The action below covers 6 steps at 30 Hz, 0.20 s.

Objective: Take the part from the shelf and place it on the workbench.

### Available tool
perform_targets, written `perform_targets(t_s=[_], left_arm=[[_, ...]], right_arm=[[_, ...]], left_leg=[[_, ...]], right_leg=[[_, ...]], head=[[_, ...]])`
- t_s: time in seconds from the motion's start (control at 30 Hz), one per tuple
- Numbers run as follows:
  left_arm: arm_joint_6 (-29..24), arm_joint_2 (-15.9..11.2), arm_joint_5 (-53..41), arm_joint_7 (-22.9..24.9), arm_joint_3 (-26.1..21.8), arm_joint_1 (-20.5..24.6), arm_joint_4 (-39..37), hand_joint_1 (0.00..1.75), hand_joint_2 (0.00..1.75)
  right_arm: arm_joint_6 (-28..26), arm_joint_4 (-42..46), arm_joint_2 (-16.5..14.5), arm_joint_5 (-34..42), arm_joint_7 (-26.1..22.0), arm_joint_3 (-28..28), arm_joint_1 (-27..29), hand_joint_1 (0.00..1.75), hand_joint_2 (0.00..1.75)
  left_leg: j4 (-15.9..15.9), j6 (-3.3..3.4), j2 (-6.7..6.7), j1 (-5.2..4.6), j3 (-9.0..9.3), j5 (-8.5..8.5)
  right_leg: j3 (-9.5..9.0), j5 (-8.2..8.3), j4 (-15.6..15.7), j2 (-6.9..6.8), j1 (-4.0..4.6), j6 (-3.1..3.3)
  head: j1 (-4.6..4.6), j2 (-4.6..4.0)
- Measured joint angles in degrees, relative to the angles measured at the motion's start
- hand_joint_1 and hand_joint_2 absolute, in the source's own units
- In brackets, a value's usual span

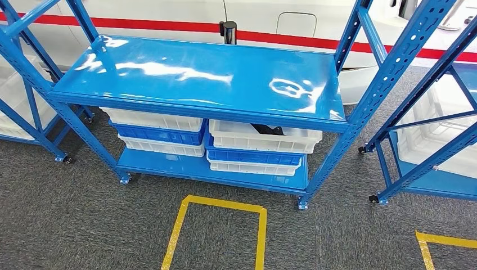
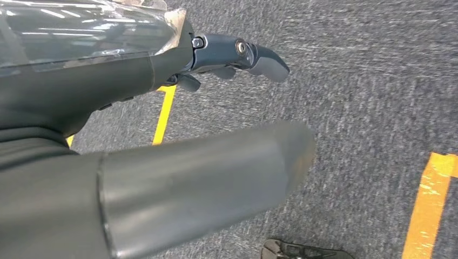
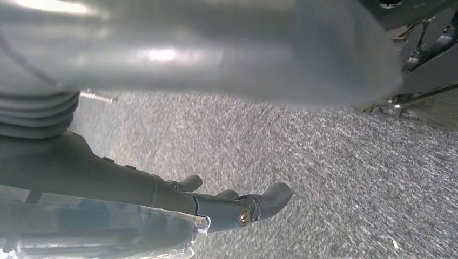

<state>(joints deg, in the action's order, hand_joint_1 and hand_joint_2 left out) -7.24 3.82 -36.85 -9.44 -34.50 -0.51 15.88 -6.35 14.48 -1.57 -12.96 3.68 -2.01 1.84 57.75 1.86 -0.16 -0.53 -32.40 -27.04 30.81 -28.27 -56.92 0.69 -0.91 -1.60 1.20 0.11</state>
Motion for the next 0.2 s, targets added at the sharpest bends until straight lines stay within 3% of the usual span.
perform_targets(t_s=[0.07,0.2], left_arm=[[0.21,-0.10,1.18,0.31,0.99,-0.21,0.18,0.00,0.00],[2.49,-1.09,13.03,3.31,11.25,-2.48,2.05,0.00,0.00]], right_arm=[[0.17,0.18,0.04,0.40,-0.12,0.03,0.17,0.00,0.00],[2.18,2.27,0.55,4.57,-1.24,0.32,2.06,0.00,0.00]], left_leg=[[0.00,0.00,0.00,0.00,0.00,0.00],[0.00,-0.01,0.00,0.05,-0.01,-0.01]], right_leg=[[0.00,0.00,0.00,0.00,0.00,0.00],[-0.01,-0.07,0.00,0.00,0.00,-0.08]], head=[[-0.01,0.00],[0.00,0.00]])
